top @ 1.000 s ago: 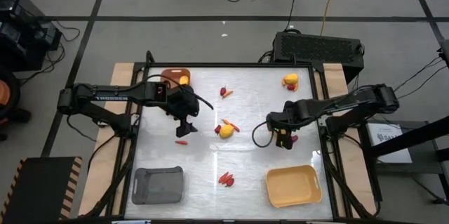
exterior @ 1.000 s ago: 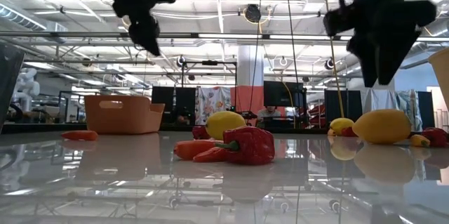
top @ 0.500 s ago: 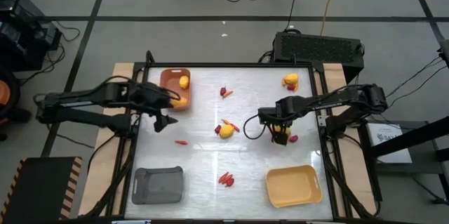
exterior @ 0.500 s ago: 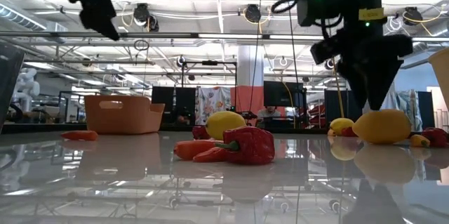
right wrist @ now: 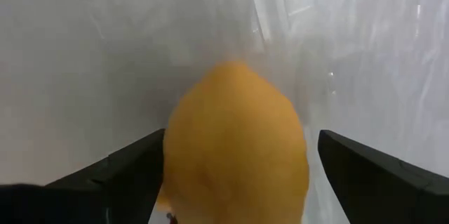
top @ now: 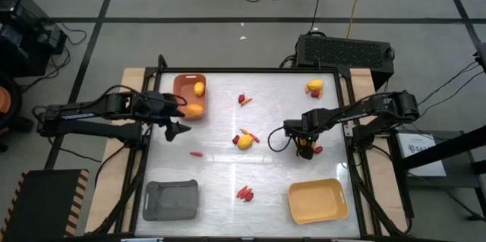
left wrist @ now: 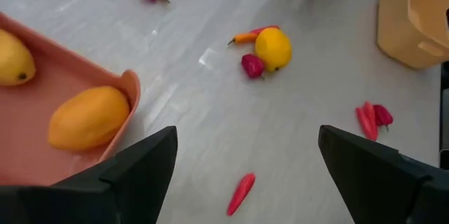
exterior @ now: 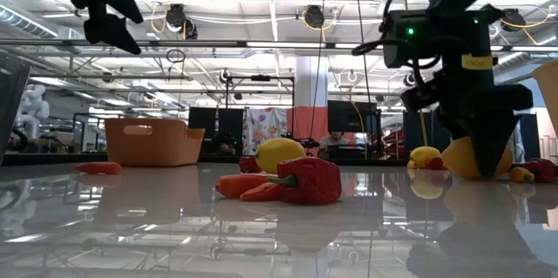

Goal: Sort produce into baskets
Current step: Put the lemon into the orange bin

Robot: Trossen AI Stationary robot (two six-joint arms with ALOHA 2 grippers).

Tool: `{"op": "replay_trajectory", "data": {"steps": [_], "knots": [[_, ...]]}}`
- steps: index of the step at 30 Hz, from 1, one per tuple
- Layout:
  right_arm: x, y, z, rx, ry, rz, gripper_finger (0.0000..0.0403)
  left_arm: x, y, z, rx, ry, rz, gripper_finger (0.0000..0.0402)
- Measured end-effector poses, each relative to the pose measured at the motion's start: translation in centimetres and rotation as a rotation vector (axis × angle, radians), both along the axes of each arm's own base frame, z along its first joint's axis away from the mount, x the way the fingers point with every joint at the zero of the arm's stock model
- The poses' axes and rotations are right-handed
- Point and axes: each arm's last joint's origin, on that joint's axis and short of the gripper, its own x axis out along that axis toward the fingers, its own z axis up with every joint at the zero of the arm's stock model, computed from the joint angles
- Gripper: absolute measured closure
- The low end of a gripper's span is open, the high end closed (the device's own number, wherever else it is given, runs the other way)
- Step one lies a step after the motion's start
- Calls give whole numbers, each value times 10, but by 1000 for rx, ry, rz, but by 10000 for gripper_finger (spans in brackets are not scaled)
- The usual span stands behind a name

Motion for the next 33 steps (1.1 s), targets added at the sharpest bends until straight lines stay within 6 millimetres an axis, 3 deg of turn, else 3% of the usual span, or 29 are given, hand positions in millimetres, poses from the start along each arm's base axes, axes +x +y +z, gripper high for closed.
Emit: {"op": "replay_trajectory", "data": {"steps": [4, 10, 16, 21, 29, 33], "knots": [[-1, 0, -2, -1, -5, -12, 63, 1, 0, 3, 0, -39, 5, 50], [0, 0, -2, -1, -12, -12, 115, 0, 0, 4, -11, -54, 16, 50], [11, 0, 15, 2, -36, -12, 167, -4, 0, 7, -1, -73, 9, 50], [36, -1, 44, -5, -181, -9, 162, -12, -1, 10, 18, -101, 1, 50], [98, -10, 104, -55, -732, -36, 146, -27, -1, 14, 83, -126, 67, 50], [126, -20, 116, -99, -905, -71, 149, -27, -1, 15, 86, -143, 67, 50]]}}
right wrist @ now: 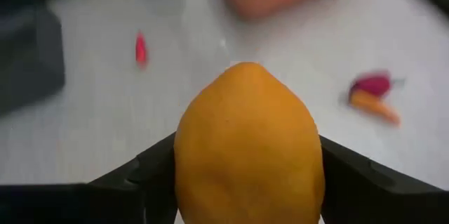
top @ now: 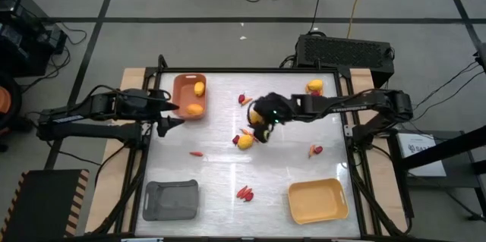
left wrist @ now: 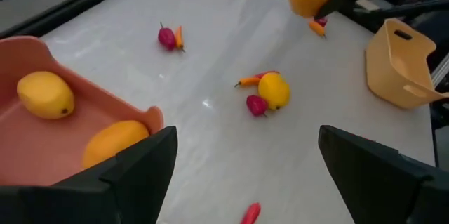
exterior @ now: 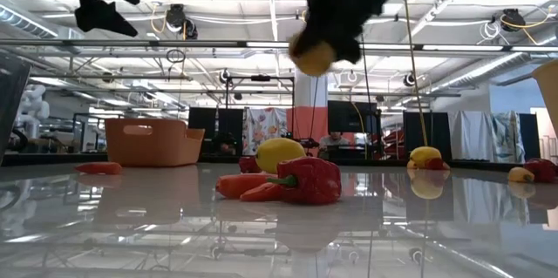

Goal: Sort produce into baskets
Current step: Put the lemon into the orange bin

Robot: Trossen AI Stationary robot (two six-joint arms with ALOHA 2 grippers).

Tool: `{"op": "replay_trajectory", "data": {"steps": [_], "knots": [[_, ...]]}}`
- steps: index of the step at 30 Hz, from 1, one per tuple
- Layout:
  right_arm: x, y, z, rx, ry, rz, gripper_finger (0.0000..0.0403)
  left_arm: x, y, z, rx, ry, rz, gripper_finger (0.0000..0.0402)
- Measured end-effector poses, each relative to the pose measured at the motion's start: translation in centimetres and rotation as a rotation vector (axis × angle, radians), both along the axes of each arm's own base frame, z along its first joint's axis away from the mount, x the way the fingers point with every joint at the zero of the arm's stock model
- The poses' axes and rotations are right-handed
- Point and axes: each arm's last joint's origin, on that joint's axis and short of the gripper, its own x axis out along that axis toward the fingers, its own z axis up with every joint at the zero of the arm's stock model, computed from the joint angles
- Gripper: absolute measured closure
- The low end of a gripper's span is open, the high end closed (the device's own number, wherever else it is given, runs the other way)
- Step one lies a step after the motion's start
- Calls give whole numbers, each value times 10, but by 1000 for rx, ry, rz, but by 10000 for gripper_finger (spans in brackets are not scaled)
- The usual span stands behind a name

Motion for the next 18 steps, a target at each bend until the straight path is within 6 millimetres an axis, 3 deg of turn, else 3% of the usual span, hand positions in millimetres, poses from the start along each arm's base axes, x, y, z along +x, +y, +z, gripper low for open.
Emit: {"op": "replay_trajectory", "data": {"steps": [4, 11, 18], "knots": [[33, -8, -2, 17, -144, -32, 149, 1, 0, 2, 6, -24, -12, 50], [111, -20, -14, -26, -322, -21, 149, 2, 0, 4, 55, -39, -55, 50], [179, -52, -20, -72, -417, -60, 149, 2, -2, 3, 34, -32, -91, 50]]}}
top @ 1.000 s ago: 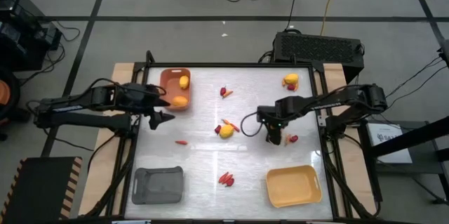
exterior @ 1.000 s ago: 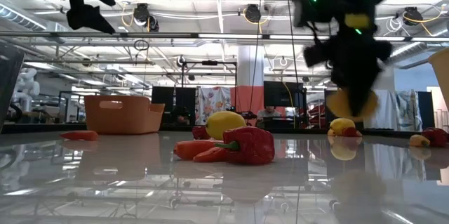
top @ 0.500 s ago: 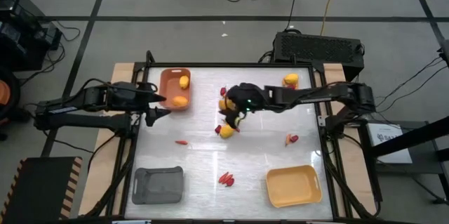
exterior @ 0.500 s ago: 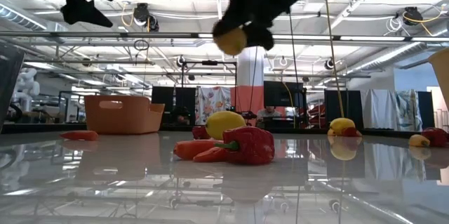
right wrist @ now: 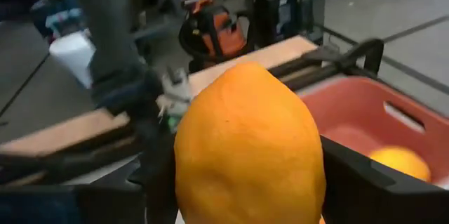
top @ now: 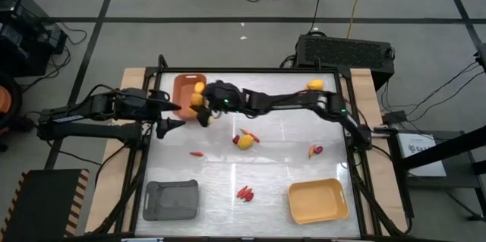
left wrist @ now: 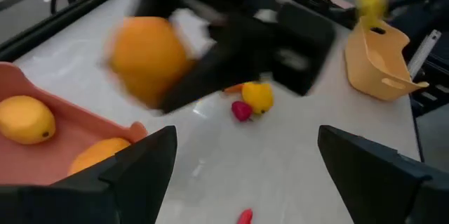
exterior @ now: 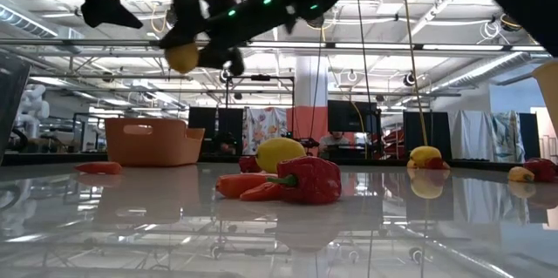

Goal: Sort produce into baskets
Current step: Put the lemon into the orange bin

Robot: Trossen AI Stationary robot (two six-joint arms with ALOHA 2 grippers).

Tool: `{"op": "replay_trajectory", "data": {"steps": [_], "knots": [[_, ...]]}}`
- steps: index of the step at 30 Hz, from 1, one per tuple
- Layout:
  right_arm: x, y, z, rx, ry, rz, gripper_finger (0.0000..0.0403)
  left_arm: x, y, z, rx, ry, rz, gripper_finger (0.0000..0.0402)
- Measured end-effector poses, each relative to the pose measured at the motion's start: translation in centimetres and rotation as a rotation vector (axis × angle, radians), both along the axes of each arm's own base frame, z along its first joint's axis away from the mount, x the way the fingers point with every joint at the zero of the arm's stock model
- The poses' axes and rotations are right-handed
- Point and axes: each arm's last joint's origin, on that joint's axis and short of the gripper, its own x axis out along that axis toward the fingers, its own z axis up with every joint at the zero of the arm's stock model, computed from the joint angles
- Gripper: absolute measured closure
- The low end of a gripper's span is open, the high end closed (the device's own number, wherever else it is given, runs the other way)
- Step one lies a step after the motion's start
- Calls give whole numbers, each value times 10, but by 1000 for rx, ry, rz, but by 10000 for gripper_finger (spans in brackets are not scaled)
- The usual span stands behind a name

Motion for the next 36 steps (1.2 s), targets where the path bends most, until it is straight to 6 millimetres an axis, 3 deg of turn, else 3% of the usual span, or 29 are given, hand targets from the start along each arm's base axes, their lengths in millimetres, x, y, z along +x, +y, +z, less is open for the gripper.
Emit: {"op": "replay_trajectory", "data": {"steps": [4, 13, 17, 22, 31, 36], "knots": [[23, -20, -4, -4, -25, -30, 149, -3, -1, -5, -25, 54, -16, 50], [47, -47, -42, 80, -59, -87, 149, -15, -2, -18, -84, 236, 22, 50], [48, -52, -54, 133, -37, -110, 149, -16, -2, -19, -95, 247, 34, 50], [46, -59, -54, 148, -41, -125, 143, -16, -2, -19, -99, 247, 38, 50], [43, -64, -59, 271, -2, -109, 65, -16, -2, -19, -85, 248, 62, 50], [36, -74, -45, 417, -4, 114, 39, -16, -1, -19, -83, 248, 62, 50]]}}
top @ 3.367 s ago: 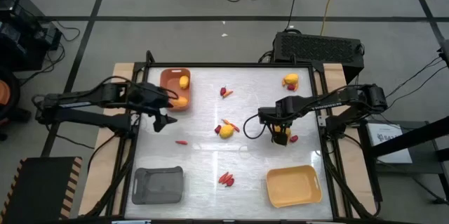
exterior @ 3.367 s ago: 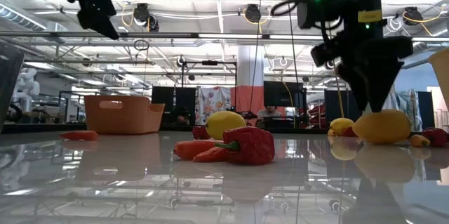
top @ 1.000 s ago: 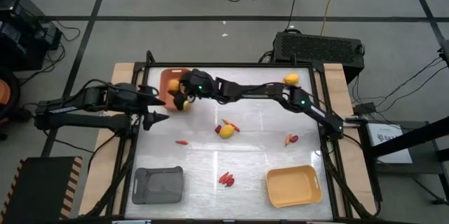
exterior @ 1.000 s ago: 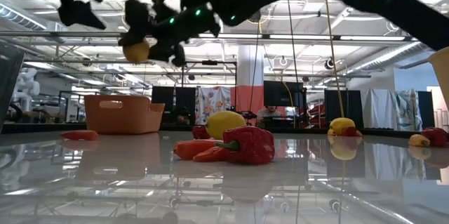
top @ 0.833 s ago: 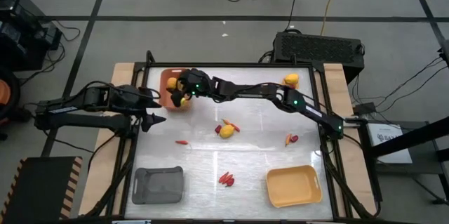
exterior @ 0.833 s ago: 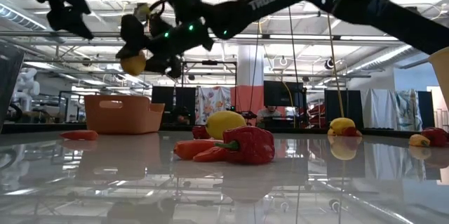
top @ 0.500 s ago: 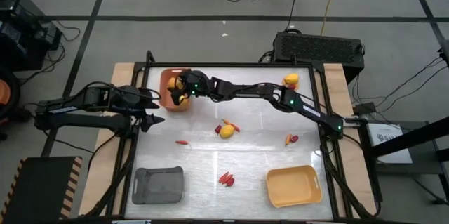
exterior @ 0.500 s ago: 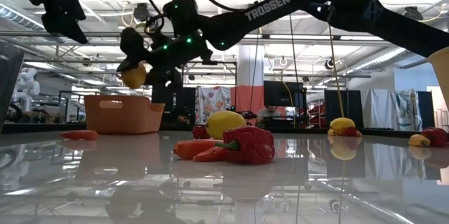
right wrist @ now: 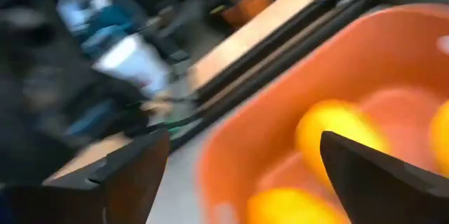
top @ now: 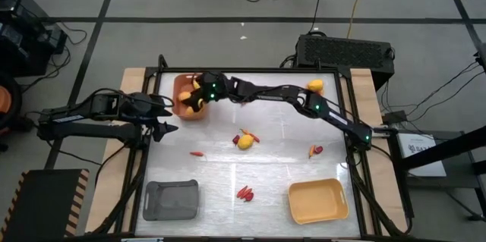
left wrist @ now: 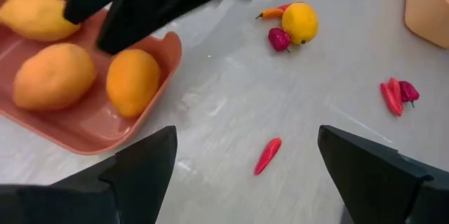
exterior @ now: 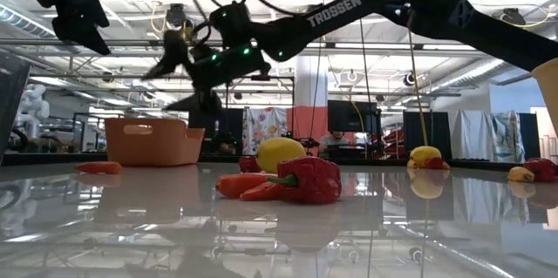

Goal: Sort produce into baskets
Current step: Put the lemon into the orange bin

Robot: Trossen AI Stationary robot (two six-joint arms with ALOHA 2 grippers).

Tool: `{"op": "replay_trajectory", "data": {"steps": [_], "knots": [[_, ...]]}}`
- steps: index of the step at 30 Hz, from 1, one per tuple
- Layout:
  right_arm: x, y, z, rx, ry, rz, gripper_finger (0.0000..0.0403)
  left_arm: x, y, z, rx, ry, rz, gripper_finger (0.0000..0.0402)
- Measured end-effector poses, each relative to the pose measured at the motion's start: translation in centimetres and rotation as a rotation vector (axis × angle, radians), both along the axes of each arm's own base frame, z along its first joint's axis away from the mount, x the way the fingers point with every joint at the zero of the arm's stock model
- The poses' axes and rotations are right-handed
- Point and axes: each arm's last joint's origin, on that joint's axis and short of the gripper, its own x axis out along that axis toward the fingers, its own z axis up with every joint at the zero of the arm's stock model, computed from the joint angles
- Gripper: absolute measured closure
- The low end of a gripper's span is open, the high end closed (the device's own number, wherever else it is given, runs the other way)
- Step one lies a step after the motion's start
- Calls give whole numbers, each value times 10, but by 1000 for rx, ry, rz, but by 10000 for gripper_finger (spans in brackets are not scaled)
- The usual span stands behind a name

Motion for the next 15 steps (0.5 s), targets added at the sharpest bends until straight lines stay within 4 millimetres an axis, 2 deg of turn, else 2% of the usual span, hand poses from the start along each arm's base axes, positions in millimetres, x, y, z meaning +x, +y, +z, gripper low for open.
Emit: {"op": "replay_trajectory", "data": {"steps": [5, 8, 15], "knots": [[-17, -17, 24, 143, 41, 93, 41, 0, 0, 0, 26, -3, -9, 50], [-36, -30, 42, 131, 126, 68, 44, 1, 1, 1, 33, -15, -5, 50], [-99, -47, 91, 43, 433, -25, 49, 2, 1, 3, 49, -30, 7, 50]]}}
